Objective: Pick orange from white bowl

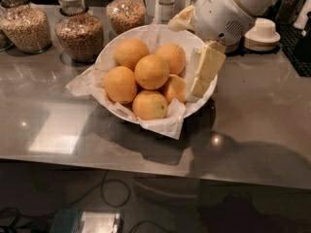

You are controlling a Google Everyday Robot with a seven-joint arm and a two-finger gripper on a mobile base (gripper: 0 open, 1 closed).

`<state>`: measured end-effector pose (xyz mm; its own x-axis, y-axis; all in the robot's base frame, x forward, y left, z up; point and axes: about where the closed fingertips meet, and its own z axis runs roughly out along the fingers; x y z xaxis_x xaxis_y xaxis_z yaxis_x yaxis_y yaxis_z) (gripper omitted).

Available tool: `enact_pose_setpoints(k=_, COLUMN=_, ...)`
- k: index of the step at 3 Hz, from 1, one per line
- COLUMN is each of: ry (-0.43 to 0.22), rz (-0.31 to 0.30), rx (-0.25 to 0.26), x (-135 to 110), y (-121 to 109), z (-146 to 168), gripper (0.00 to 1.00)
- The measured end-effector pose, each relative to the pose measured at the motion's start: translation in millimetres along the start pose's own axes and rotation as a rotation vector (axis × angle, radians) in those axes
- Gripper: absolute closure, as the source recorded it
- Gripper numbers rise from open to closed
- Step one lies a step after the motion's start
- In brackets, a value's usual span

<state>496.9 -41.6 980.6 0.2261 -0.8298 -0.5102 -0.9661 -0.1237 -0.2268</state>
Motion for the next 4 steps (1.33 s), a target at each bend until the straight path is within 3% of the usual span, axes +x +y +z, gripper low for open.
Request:
enact_pose_setpoints(k=1, ry=-0.019, rz=-0.009, rx=-0.063, x=-12, y=3, z=30, gripper=0.00)
enact_pose_setpoints(k=2, ry=-0.003, rz=-0.036, rx=-0.088, x=-22, y=-7, z=60, gripper=0.00)
enact_pose_setpoints(k=3, ry=0.033, rz=-0.069, rx=-0.062, x=-31, y=-31, z=76, gripper=0.00)
enact_pose_setpoints(k=4, ry=0.033, rz=-0.069, rx=-0.062, x=-31, y=-31, z=76, gripper=0.00)
